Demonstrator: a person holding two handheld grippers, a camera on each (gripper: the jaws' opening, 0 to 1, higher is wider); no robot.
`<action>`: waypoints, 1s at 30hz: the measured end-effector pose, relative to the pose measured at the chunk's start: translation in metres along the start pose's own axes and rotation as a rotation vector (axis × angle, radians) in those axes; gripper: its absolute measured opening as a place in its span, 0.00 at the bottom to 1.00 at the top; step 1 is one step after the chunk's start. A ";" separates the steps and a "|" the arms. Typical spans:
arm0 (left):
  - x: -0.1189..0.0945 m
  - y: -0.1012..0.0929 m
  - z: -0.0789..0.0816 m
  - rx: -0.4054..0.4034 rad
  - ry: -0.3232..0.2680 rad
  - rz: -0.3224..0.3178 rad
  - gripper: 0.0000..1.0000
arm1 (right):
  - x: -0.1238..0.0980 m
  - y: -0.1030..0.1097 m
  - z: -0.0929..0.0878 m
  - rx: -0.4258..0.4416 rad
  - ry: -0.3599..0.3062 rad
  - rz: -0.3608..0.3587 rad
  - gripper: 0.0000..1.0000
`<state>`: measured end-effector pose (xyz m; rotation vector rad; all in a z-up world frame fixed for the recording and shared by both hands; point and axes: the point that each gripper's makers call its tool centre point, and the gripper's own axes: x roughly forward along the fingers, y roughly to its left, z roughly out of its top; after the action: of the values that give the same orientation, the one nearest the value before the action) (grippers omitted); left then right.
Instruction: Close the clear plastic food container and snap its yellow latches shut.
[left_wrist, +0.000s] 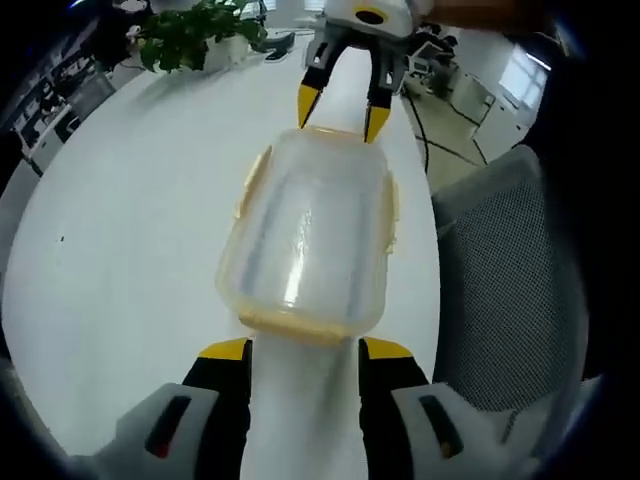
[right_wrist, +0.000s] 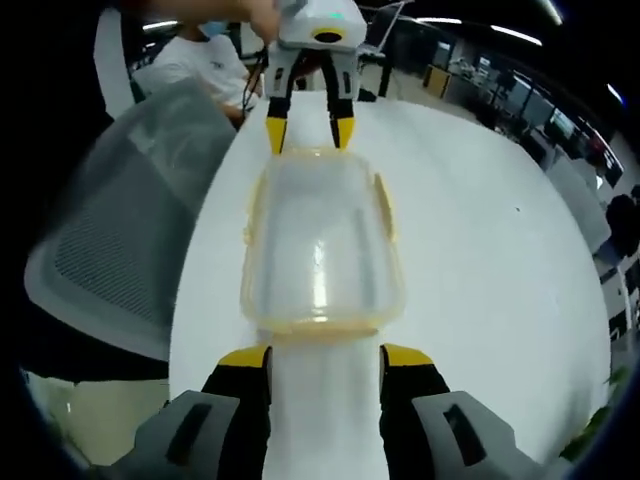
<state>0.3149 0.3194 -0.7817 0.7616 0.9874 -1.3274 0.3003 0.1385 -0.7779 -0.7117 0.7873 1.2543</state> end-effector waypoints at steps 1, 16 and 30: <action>-0.001 0.000 -0.002 -0.021 0.005 0.009 0.40 | -0.002 0.000 0.000 0.048 -0.008 -0.003 0.42; -0.017 0.000 0.010 -0.390 -0.124 0.024 0.39 | -0.017 -0.004 0.008 0.268 -0.072 -0.033 0.38; -0.015 0.009 0.018 -0.670 -0.226 0.070 0.39 | -0.014 -0.015 0.017 0.645 -0.141 -0.073 0.31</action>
<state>0.3266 0.3107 -0.7611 0.1300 1.1171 -0.9057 0.3157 0.1426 -0.7562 -0.1243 0.9695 0.8937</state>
